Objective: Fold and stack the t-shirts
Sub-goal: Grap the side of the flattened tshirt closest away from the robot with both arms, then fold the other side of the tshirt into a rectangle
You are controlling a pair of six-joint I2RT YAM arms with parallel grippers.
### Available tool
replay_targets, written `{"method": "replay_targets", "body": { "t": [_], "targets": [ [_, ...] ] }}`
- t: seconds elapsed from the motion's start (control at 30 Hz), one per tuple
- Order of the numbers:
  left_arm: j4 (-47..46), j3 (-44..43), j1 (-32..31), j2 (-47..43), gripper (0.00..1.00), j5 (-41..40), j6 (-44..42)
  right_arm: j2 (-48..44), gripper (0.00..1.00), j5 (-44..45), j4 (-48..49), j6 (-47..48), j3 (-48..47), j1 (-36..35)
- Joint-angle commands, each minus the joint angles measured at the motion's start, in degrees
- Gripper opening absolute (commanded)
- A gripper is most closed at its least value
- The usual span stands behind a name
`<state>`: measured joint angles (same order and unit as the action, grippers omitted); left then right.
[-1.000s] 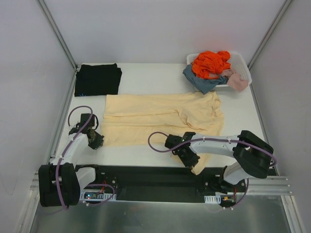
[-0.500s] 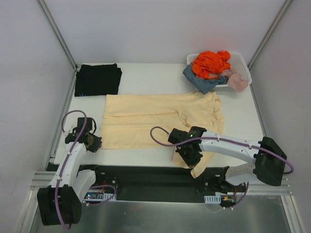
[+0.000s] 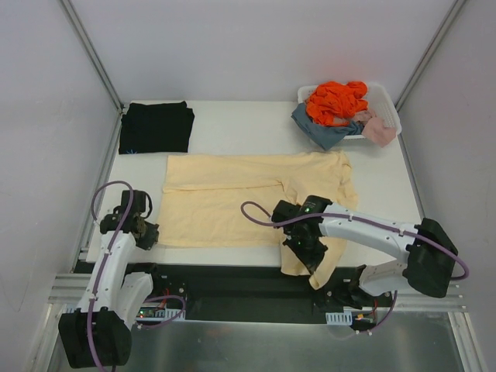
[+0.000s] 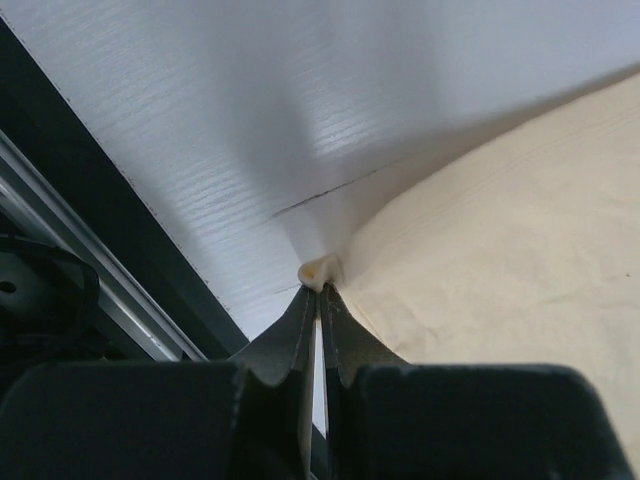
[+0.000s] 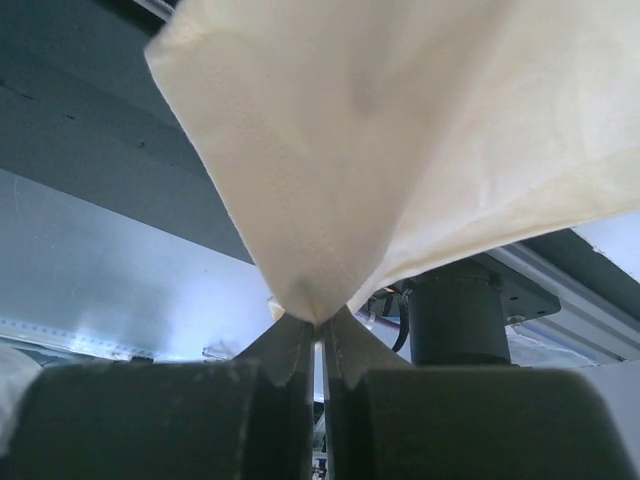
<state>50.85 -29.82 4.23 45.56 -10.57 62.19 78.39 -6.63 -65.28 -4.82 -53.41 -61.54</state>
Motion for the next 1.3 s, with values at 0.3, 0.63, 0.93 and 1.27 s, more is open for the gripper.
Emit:
{"method": "replay_targets", "body": {
  "t": [0.3,0.63,0.93,1.27],
  "targets": [
    [-1.9,-10.9,0.4,5.9,0.00,-1.3,0.2,5.0,0.01,12.2,-8.5,13.2,-20.9,17.8],
    [-6.5,-17.5,0.4,18.9,0.00,-0.9,-1.2,17.1,0.01,21.2,-8.6,17.5,-39.6,28.0],
    [-8.0,-23.5,0.4,28.8,0.00,-2.5,-2.2,27.1,0.01,23.6,-8.1,22.2,-52.1,31.6],
    [-9.2,-28.7,0.4,37.1,0.00,-2.7,-4.3,39.6,0.01,26.1,-8.5,31.1,-66.9,35.6]
  ]
}}
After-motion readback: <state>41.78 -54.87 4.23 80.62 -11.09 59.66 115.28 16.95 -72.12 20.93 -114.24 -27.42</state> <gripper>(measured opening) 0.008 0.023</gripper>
